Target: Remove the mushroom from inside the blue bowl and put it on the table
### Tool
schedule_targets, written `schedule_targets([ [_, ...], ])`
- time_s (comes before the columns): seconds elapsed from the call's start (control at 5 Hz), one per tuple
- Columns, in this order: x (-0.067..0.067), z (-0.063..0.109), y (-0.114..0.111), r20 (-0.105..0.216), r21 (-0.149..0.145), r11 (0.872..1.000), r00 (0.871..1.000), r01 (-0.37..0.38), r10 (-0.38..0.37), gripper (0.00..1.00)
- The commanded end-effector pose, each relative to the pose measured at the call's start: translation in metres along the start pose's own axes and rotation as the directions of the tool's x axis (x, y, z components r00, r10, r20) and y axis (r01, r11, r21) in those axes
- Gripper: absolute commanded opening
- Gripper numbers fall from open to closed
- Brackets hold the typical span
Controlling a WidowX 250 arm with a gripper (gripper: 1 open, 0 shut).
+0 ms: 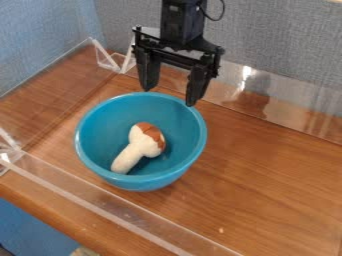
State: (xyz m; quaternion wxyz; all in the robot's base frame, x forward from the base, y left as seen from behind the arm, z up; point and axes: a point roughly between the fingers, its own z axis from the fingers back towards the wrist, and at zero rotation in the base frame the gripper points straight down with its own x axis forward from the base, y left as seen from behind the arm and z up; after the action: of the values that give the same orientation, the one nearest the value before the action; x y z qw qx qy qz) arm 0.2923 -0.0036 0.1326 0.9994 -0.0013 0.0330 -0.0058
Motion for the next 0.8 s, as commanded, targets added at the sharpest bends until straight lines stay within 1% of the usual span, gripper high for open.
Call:
schedule_targets([
  [0.0, -0.003, -0.012, -0.002, -0.015, 0.011, 0.988, 0.988, 0.152, -0.151, 1.0],
  [0.2, -0.003, -0.021, 0.002, -0.036, 0.021, 0.952, 0.951, 0.307, -0.306, 1.0],
  [0.4, -0.012, -0.031, 0.012, -0.05, 0.032, 0.907, 0.907, 0.421, -0.419, 1.0],
  [0.6, -0.016, -0.044, 0.023, -0.069, 0.035, 0.887, 0.886, 0.461, -0.458, 1.0],
])
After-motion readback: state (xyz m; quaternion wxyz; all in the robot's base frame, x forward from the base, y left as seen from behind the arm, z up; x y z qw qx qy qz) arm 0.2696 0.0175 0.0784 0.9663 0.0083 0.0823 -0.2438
